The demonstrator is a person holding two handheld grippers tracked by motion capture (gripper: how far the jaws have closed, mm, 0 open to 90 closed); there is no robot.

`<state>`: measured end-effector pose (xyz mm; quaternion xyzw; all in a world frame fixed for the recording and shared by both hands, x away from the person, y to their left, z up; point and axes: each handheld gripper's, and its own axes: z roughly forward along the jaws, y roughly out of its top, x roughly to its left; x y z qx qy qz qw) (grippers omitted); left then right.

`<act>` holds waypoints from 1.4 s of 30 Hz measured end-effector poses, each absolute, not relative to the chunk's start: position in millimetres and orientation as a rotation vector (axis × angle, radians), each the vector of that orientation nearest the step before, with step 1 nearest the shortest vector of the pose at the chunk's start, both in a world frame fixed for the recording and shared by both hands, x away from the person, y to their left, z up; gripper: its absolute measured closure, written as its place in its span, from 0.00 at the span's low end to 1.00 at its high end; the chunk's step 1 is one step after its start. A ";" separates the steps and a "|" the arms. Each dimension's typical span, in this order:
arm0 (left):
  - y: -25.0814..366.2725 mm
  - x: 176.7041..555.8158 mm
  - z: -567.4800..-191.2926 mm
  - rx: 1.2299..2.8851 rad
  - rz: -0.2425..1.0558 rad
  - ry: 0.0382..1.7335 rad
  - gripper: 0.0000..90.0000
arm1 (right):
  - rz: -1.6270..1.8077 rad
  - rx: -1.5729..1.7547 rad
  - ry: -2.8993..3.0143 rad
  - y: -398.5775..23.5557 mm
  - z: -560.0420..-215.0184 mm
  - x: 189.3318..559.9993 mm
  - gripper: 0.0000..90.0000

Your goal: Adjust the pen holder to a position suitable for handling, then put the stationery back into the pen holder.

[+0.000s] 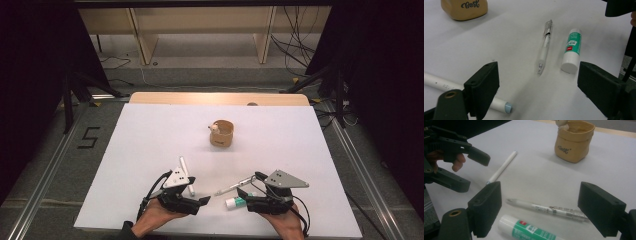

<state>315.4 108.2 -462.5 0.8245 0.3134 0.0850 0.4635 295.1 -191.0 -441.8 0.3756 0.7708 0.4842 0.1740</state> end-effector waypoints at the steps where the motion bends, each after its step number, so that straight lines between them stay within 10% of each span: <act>1: 107.8 315.4 -462.5 2.030 0.208 0.767 0.19 | 1.374 1.064 2.183 -191.6 -441.9 295.1 0.22; 42: 50.9 310.0 -474.4 2.213 0.130 0.591 0.19 | 1.387 1.090 2.168 -201.4 -447.2 294.5 0.22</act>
